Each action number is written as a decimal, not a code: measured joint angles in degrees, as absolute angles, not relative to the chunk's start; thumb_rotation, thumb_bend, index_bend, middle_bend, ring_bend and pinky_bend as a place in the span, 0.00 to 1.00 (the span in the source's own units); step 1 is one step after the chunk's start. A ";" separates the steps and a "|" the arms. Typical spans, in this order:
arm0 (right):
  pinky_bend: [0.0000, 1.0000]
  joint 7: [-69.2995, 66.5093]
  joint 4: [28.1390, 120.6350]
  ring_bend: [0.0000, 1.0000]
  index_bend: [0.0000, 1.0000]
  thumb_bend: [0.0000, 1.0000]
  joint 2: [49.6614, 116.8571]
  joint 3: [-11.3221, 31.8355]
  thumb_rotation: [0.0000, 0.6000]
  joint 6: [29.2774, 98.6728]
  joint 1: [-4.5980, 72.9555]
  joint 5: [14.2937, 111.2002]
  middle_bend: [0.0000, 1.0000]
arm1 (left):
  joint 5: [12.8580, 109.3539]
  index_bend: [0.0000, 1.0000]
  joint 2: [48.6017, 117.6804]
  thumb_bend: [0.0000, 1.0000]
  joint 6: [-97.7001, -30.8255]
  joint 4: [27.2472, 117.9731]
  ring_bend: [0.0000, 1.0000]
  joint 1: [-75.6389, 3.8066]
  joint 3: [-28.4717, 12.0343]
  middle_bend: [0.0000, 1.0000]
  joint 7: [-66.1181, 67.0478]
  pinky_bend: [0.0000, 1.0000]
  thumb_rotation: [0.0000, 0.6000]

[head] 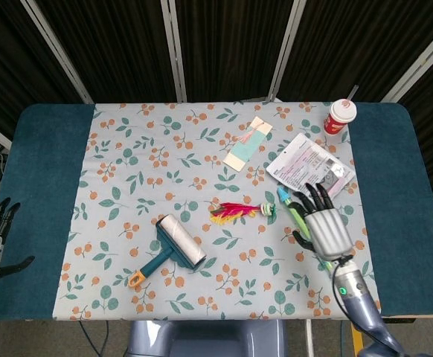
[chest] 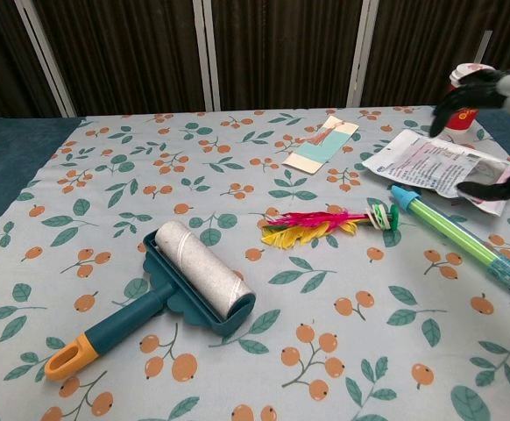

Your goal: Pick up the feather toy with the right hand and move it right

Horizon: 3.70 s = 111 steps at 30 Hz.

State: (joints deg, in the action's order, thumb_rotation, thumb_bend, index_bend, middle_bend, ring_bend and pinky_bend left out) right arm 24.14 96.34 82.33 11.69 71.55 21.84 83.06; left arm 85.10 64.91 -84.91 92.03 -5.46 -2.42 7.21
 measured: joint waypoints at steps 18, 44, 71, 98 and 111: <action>0.00 29.32 77.10 0.07 0.48 0.19 106.96 14.75 1.00 67.75 32.74 76.72 0.32 | 84.98 0.05 64.62 0.13 -84.31 92.11 0.00 -5.69 -2.36 0.00 6.72 0.00 0.92; 0.00 18.33 49.47 0.08 0.52 0.22 123.83 19.97 1.00 62.87 43.72 73.72 0.33 | 82.49 0.06 64.01 0.13 -81.73 93.66 0.00 -6.97 -3.12 0.00 7.79 0.00 0.92; 0.00 16.47 48.27 0.09 0.59 0.39 124.83 18.31 1.00 63.46 43.63 73.25 0.36 | 82.61 0.06 63.95 0.13 -81.95 93.58 0.00 -6.97 -2.88 0.00 7.64 0.00 0.92; 0.00 20.06 74.57 0.09 0.62 0.40 109.37 24.37 1.00 65.57 41.78 68.62 0.38 | 82.42 0.06 64.30 0.13 -82.37 93.56 0.00 -6.90 -2.92 0.00 8.48 0.00 0.92; 0.00 20.85 79.84 0.09 0.62 0.39 103.16 28.09 1.00 68.09 40.63 64.52 0.38 | 82.39 0.06 64.38 0.13 -82.45 93.57 0.00 -6.88 -2.92 0.00 8.60 0.00 0.92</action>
